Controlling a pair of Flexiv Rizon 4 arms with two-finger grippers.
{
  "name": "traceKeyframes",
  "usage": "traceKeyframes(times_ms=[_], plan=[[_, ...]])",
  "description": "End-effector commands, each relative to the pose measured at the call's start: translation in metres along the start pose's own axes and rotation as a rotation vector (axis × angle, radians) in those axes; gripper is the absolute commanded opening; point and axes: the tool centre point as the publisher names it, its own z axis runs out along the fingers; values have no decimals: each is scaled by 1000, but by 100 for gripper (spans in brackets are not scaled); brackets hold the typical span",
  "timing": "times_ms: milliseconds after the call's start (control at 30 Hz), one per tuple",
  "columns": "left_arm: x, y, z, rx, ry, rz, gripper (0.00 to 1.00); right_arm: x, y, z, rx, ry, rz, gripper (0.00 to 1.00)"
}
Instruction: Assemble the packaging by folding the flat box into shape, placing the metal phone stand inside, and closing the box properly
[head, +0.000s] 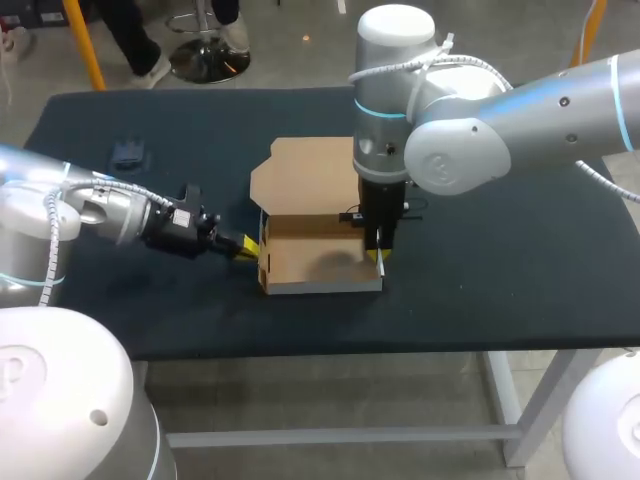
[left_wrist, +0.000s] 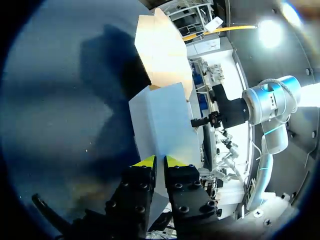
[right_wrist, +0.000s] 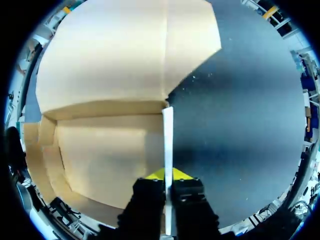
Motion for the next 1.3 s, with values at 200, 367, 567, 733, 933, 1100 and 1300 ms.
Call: traceKeyframes(times_ms=[200, 367, 567, 733, 933, 1100, 1300], plan=[[-6, -5, -6, 20, 23, -29, 17, 1, 0, 0, 2, -1, 0, 0], [-3, -4, -4, -5, 62, -29, 21, 1, 0, 0, 2, -1, 0, 0], [4, -4, 1, -25, 76, -21, 24, 1, 0, 0, 2, -1, 0, 0], [7, -4, 6, -47, 70, -22, 34, 1, 0, 0, 2, -1, 0, 0], [9, -4, 11, -55, 53, -28, 38, 1, 0, 0, 2, -1, 0, 0], [12, -5, 13, -63, 22, -35, 39, 1, 0, 0, 2, -1, 0, 0], [13, -5, 19, -80, -33, -45, 39, 1, 0, 0, 2, -1, 0, 0]])
